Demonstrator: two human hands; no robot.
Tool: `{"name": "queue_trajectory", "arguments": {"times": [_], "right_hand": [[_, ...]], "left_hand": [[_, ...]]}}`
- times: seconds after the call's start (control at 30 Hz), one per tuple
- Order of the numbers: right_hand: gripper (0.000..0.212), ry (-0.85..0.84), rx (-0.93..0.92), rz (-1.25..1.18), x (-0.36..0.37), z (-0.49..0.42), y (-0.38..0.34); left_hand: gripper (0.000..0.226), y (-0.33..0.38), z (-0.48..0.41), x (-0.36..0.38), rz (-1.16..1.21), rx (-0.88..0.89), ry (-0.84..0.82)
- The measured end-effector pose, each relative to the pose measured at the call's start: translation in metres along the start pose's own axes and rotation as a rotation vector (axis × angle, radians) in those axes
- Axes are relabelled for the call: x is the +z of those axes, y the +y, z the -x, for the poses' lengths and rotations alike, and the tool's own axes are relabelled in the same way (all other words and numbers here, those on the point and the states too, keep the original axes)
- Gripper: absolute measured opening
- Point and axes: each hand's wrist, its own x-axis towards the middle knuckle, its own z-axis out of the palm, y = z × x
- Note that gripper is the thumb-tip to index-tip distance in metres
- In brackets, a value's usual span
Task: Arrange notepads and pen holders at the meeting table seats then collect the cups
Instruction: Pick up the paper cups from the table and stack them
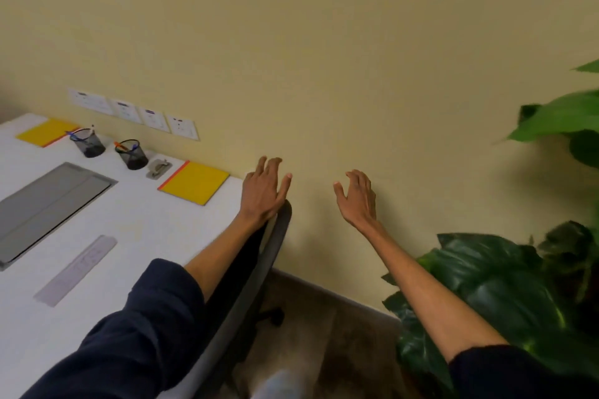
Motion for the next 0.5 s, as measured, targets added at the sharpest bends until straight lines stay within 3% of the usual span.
{"name": "queue_trajectory", "arguments": {"times": [0.27, 0.5], "right_hand": [[0.051, -0.185, -0.104, -0.037, 0.068, -0.086, -0.043], [0.053, -0.350, -0.165, 0.010, 0.122, -0.127, -0.073]], "left_hand": [[0.047, -0.085, -0.018, 0.029, -0.074, -0.329, -0.065], [0.049, -0.132, -0.019, 0.055, -0.073, -0.506, -0.127]]}}
